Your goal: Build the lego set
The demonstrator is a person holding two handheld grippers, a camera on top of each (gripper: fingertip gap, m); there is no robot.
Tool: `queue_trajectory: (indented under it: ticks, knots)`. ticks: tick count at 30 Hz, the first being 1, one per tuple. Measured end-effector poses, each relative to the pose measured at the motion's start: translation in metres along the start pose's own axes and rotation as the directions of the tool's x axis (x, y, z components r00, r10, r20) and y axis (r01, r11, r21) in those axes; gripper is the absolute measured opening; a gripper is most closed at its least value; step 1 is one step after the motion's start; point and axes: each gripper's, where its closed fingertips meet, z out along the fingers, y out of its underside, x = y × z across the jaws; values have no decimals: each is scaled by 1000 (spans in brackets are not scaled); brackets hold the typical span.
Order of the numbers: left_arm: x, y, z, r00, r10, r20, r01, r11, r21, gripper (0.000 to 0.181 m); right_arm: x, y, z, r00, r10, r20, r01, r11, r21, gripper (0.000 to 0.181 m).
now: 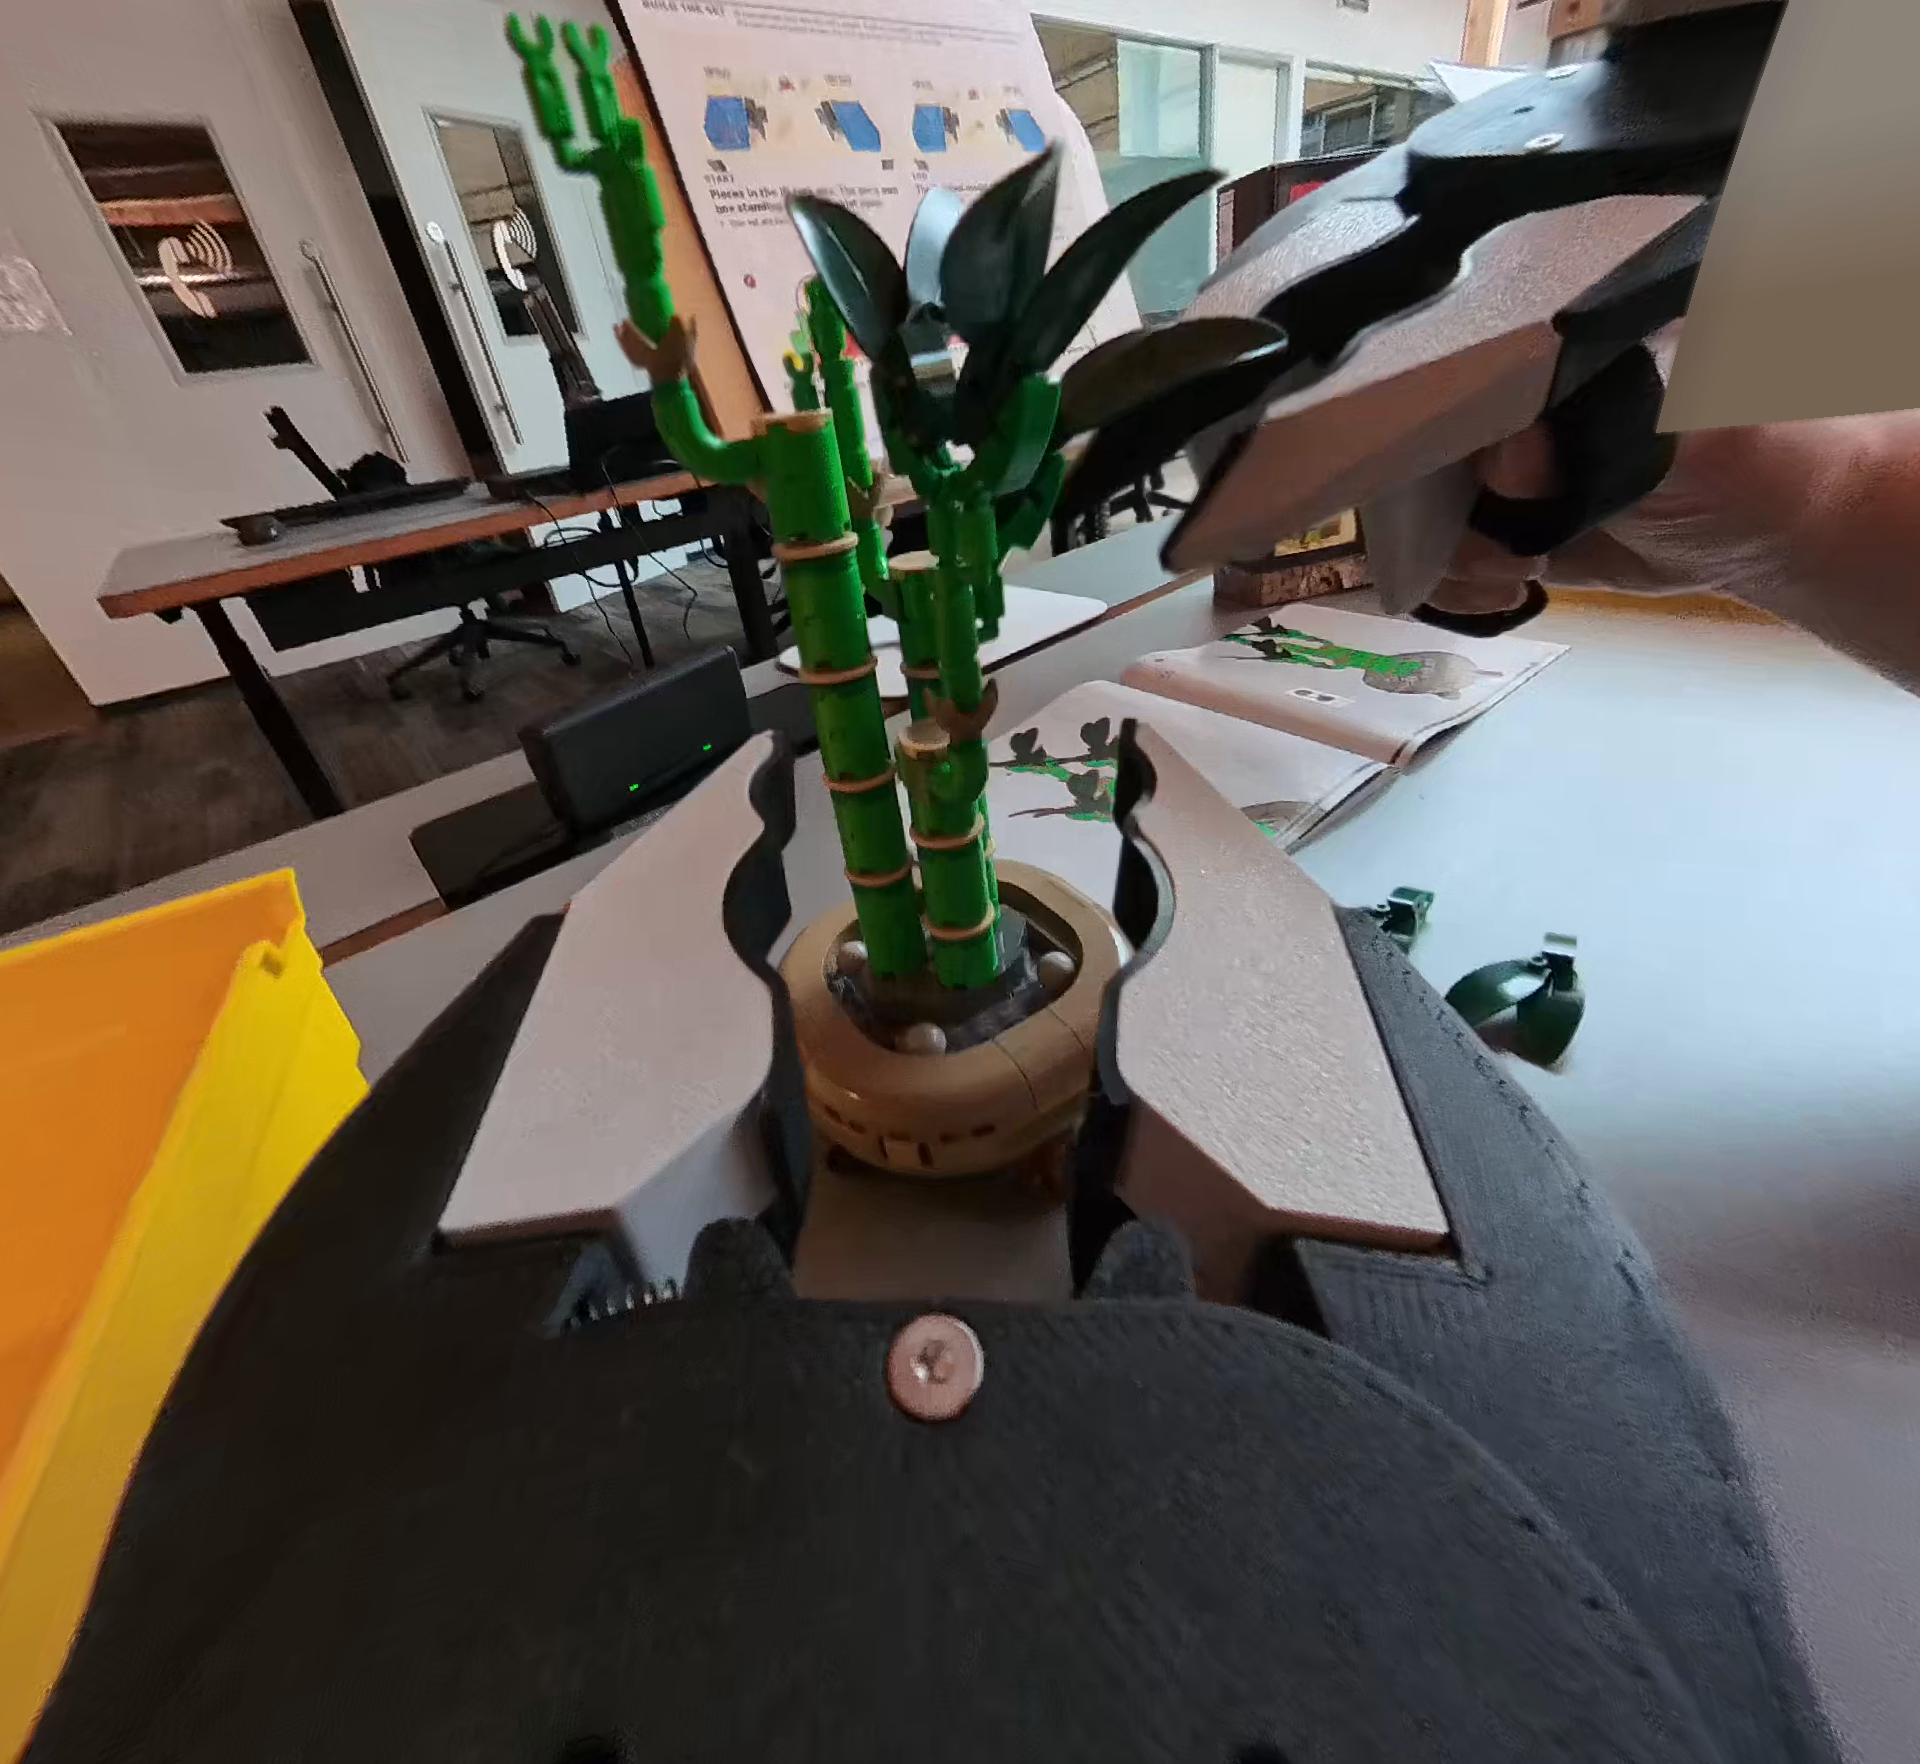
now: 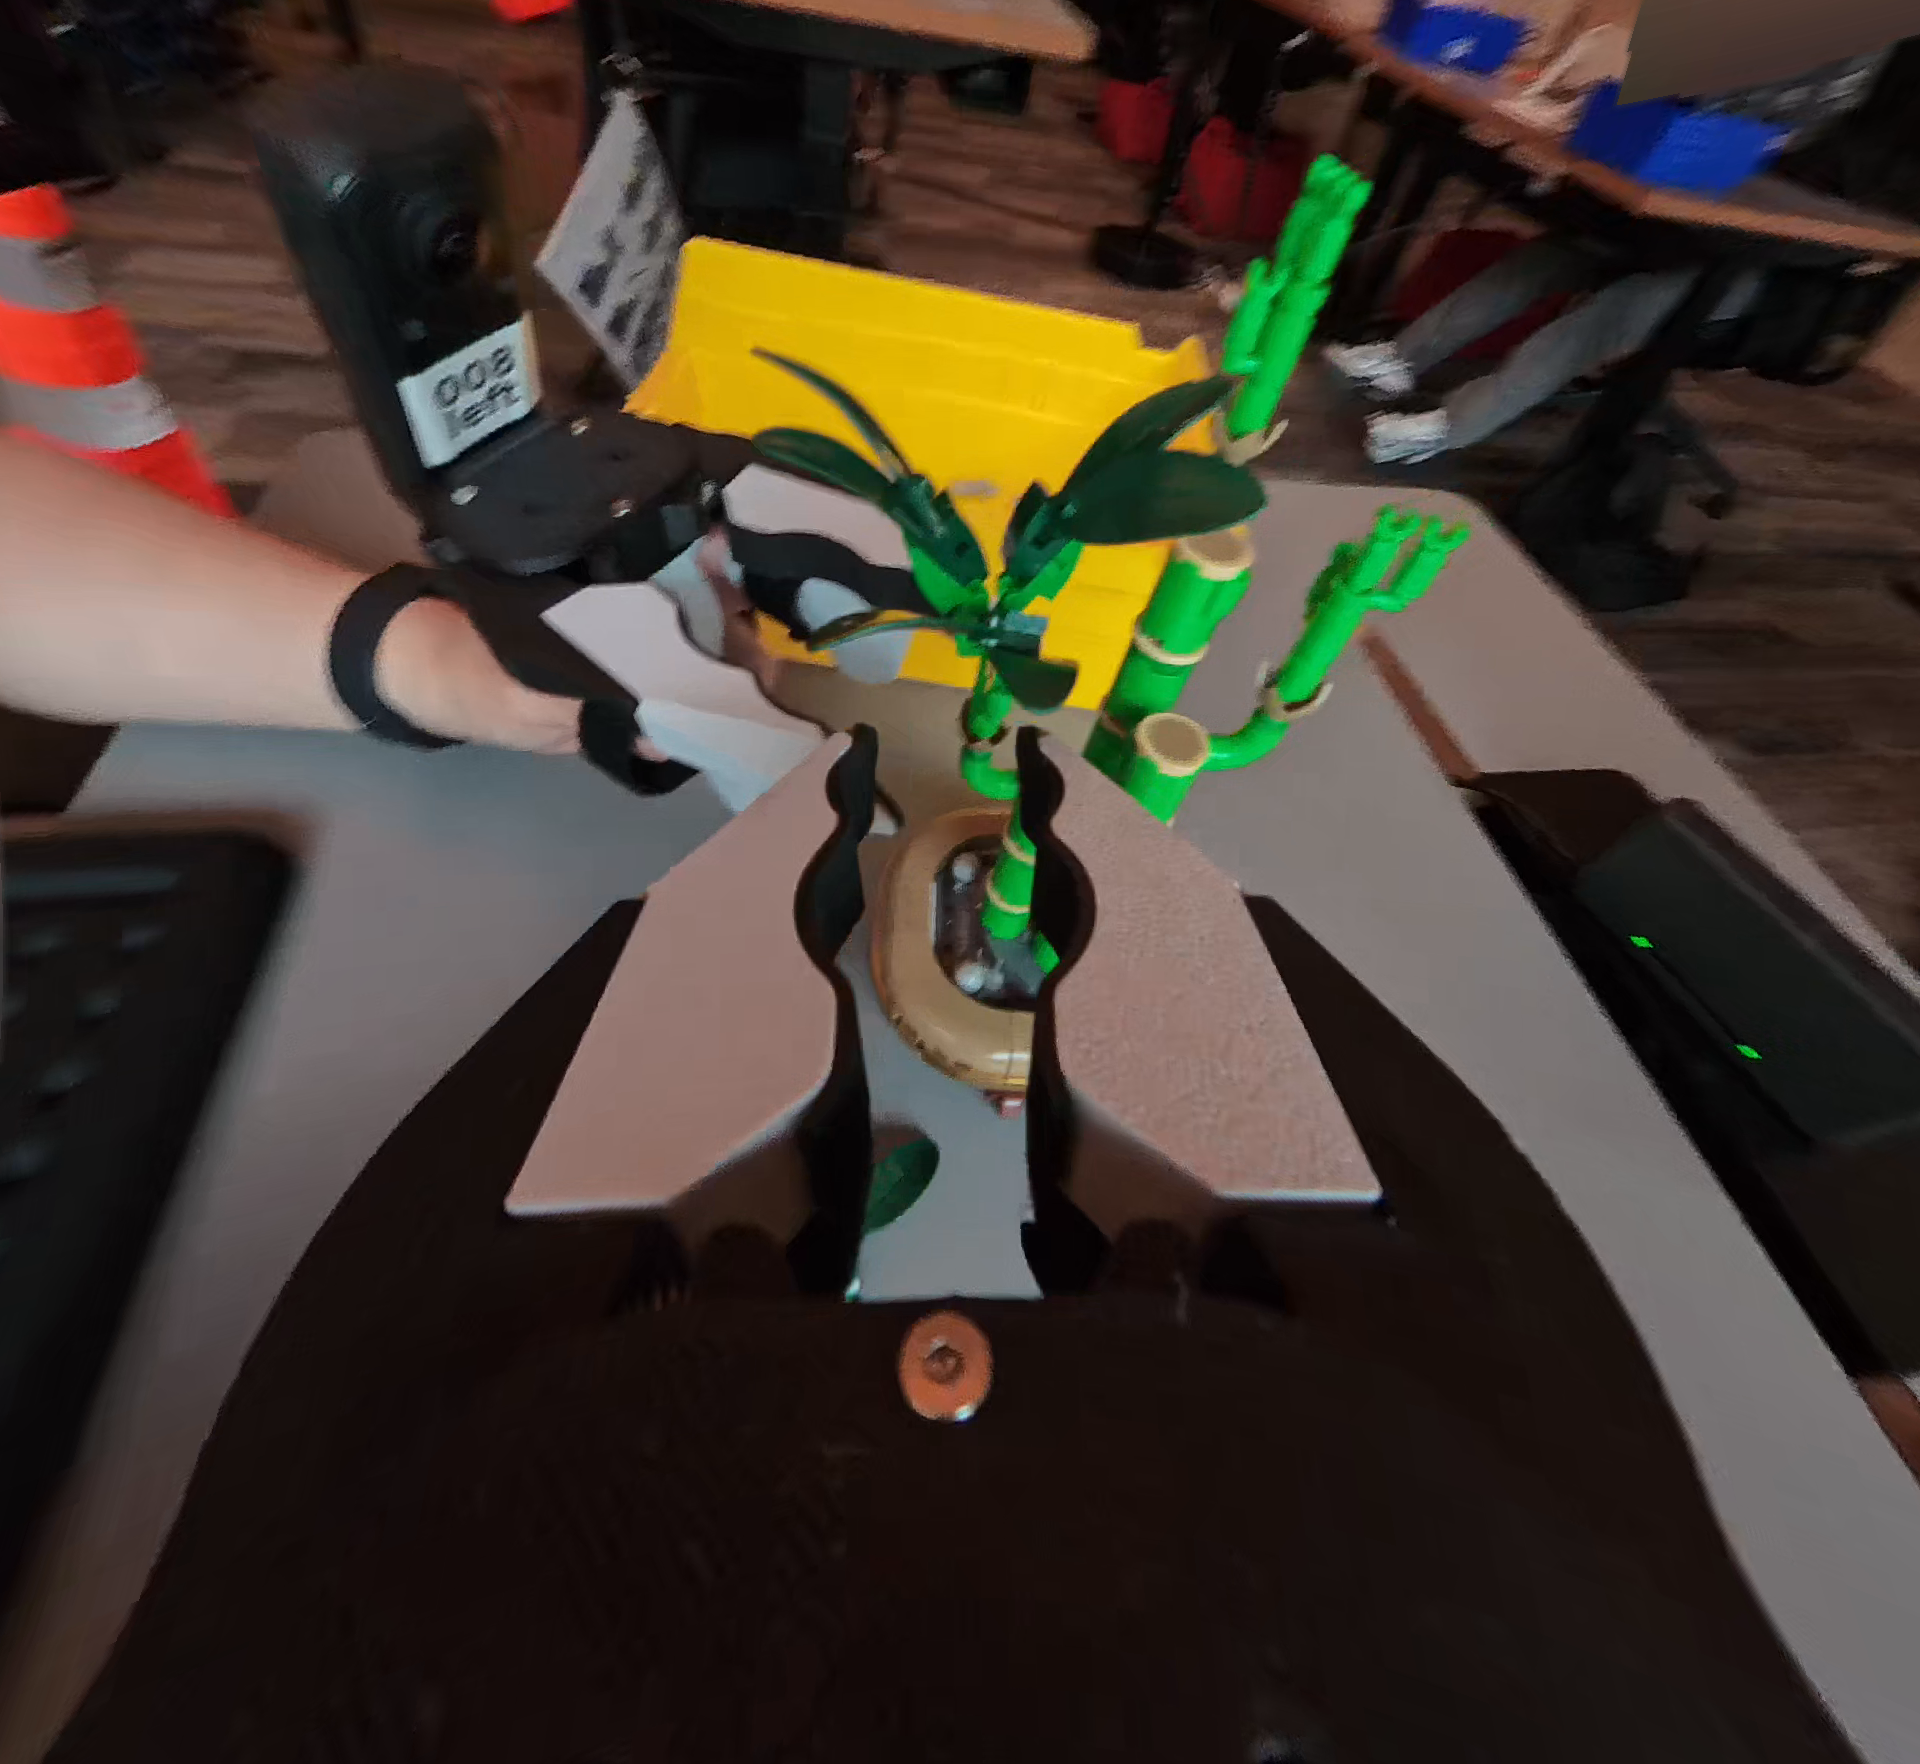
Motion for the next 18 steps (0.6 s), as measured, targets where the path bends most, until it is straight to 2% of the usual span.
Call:
queue_trajectory:
  ticks: [3, 7, 12, 15, 18]
  knots:
    - [-3, -5, 2, 997, 53, 49, -53, 999, -2, 59, 5, 11, -1, 998, -4, 59, 9, 997, -80, 29]
    - [-9, -12, 1, 984, 142, 109, -143, 990, 4, 46, 11, -5, -4, 997, 5, 74, -4, 1000, -5, 29]
    - [-8, -6, -1, 953, 265, 147, -254, 963, -90, 49, 10, -9, -6, 997, 23, 79, -26, 999, 36, 30]
    - [-6, 4, -10, 905, 397, 151, -366, 910, -196, 51, 11, -12, -8, 996, 37, 82, -42, 997, 61, 30]
    - [-8, 12, -16, 815, 565, 131, -508, 804, -310, 51, 12, -6, -7, 996, 48, 81, -51, 998, 42, 32]
